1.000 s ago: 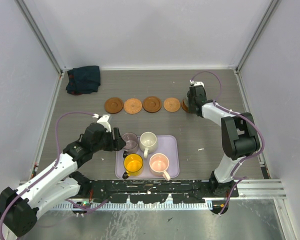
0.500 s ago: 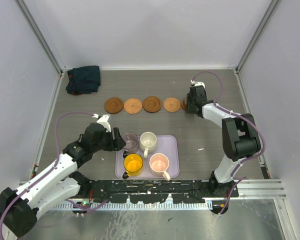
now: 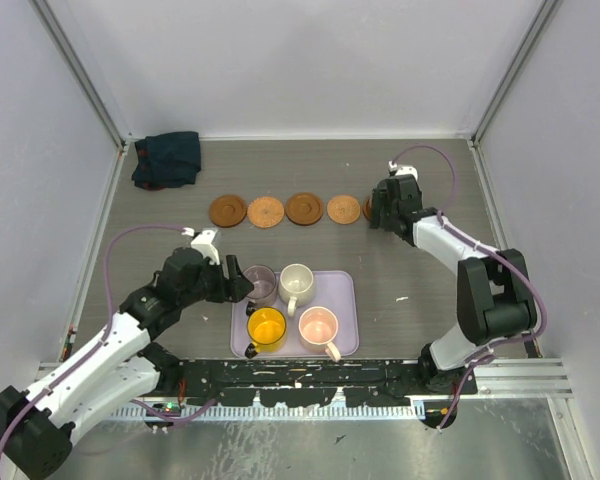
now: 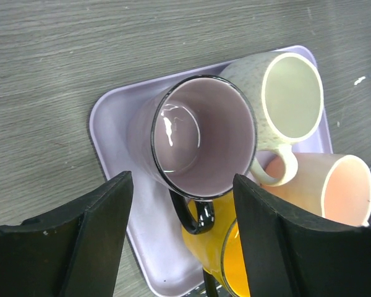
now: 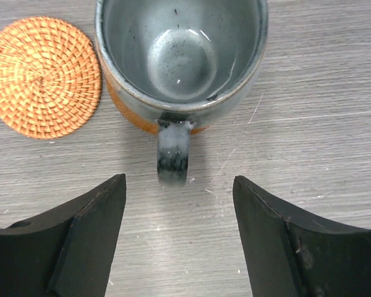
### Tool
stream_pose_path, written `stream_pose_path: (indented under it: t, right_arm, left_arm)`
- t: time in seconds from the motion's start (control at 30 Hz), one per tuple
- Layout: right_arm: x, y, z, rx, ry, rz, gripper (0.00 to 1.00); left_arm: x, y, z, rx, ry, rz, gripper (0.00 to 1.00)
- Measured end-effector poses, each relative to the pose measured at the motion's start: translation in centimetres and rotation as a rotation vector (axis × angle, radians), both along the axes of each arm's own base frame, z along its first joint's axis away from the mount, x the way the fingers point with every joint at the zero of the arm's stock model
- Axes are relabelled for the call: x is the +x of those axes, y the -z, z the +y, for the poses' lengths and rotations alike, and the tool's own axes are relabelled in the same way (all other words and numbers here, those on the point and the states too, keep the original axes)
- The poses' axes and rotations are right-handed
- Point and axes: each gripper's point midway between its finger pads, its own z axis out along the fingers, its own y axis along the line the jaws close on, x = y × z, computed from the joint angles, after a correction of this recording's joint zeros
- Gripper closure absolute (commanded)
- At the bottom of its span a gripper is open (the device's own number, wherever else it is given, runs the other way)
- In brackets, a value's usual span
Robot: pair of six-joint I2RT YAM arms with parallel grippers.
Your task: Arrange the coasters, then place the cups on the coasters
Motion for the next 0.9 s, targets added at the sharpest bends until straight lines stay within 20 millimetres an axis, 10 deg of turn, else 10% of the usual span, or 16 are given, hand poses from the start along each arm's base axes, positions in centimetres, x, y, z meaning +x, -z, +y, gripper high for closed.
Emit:
stream_pose_path:
  t: [0.37, 0.9]
  right_arm:
    - [-2.4, -5.5, 2.7, 0.034, -0.034, -0.109, 0.25]
    - [-11.4, -8.4, 14.4, 0.15, -0.293, -0.099, 0.15]
  left_arm:
    - [-1.8, -1.0, -1.3, -0.054, 0.085, 0.003, 0.24]
    - [-3.6, 0.5, -2.0, -0.033, 0.136, 0.066, 0.23]
